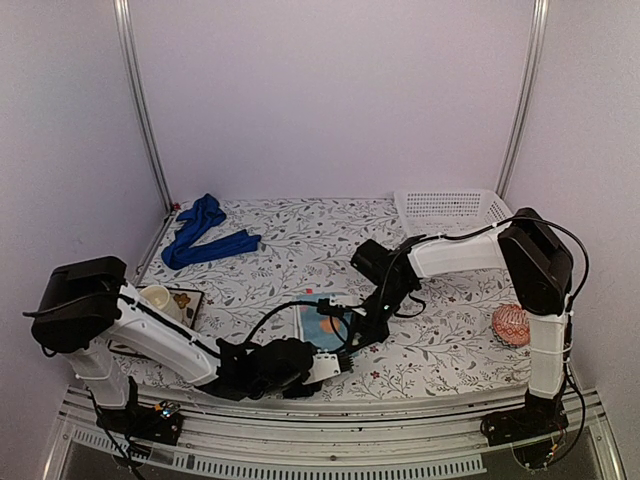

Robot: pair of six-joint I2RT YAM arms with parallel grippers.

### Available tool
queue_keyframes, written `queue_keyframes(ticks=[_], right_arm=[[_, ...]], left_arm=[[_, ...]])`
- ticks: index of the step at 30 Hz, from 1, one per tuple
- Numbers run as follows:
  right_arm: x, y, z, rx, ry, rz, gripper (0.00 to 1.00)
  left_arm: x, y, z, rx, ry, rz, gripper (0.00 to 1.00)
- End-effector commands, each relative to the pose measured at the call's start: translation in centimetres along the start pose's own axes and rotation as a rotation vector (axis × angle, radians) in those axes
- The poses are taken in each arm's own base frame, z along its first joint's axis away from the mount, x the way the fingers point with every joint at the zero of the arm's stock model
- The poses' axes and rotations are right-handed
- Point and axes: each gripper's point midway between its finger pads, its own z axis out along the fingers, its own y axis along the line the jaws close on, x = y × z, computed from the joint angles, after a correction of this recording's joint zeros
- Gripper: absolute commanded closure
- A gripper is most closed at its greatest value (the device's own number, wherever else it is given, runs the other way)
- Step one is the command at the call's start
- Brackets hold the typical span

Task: Roll the towels
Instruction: Roll the towel at the center of the board.

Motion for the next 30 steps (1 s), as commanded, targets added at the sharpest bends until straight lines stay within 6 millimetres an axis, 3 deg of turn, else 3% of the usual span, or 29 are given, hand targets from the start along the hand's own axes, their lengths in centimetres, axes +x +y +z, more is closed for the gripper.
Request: queue_keyframes(ticks=[1, 10, 14, 21, 24, 26, 30], right_arm=[[1.5, -0.6, 0.5, -0.007, 0.046, 0.030, 0.96], [1.9, -0.6, 0.5, -0.027, 0.053, 0.032, 0.96], [1.8, -0.7, 0.4, -0.028, 0.053, 0.033, 0.96], [1.7, -1.1, 0.0, -0.010, 0.049, 0.021, 0.93], [1.4, -1.4, -0.7, 0.033, 0.034, 0.004, 0.84], [1.0, -1.5, -1.4, 0.074, 0.019, -0.021, 0.71], [0.0, -1.9, -3.7, 0.198, -0.032, -0.086, 0.55]], left_arm=[[2.8, -0.3, 0.9, 0.012, 0.109, 0.012, 0.46], [3.7, 0.1, 1.2, -0.006, 0.165, 0.012, 0.49], [4.1, -0.2, 1.6, 0.010, 0.192, 0.021, 0.64], [4.4, -0.5, 1.9, 0.021, 0.213, 0.023, 0.79], [4.3, -0.3, 1.8, 0.030, 0.208, 0.010, 0.91], [4.2, -0.3, 1.7, 0.042, 0.204, -0.002, 1.00], [3.5, -0.2, 1.3, 0.083, 0.182, -0.041, 1.00]])
